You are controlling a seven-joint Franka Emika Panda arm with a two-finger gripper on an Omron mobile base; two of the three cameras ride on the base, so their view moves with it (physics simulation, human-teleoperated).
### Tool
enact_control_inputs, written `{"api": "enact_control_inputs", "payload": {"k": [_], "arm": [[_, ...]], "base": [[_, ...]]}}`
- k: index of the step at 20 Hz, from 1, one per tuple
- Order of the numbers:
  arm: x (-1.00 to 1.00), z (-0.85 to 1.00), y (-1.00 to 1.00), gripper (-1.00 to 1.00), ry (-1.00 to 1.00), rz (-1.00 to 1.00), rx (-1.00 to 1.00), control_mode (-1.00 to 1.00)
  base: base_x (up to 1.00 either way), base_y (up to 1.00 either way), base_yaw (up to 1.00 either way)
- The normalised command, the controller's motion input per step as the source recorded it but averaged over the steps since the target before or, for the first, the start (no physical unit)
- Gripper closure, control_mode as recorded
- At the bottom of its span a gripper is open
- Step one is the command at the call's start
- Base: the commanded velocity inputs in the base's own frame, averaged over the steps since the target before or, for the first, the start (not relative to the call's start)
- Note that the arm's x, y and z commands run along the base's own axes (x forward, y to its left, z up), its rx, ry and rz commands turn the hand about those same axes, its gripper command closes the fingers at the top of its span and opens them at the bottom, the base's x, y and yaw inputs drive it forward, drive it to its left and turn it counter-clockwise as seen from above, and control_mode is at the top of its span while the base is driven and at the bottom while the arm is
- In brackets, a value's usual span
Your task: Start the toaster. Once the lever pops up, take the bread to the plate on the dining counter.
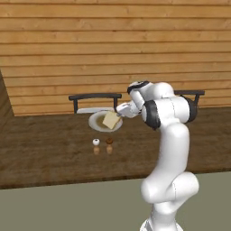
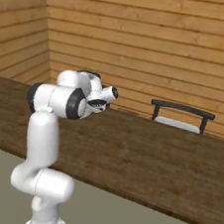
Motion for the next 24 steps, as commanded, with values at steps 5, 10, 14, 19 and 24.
{"api": "enact_control_inputs", "payload": {"k": [5,10,14,19,24], "arm": [[0.44,-0.26,0.10,1.00,0.00,0.00,0.00,-1.00],[0.34,-0.17,0.08,-1.00,-0.02,0.00,0.00,-1.00],[0.13,-0.12,0.04,-1.00,-0.03,0.00,0.00,-1.00],[0.00,-0.27,0.00,-1.00,-0.02,0.00,-0.03,-1.00],[-0.03,-0.03,0.00,-1.00,-0.04,-0.09,-0.06,-1.00]], "base": [[0.00,0.00,0.00],[0.00,0.00,0.00],[0.00,0.00,0.00],[0.00,0.00,0.00],[0.00,0.00,0.00]]}}
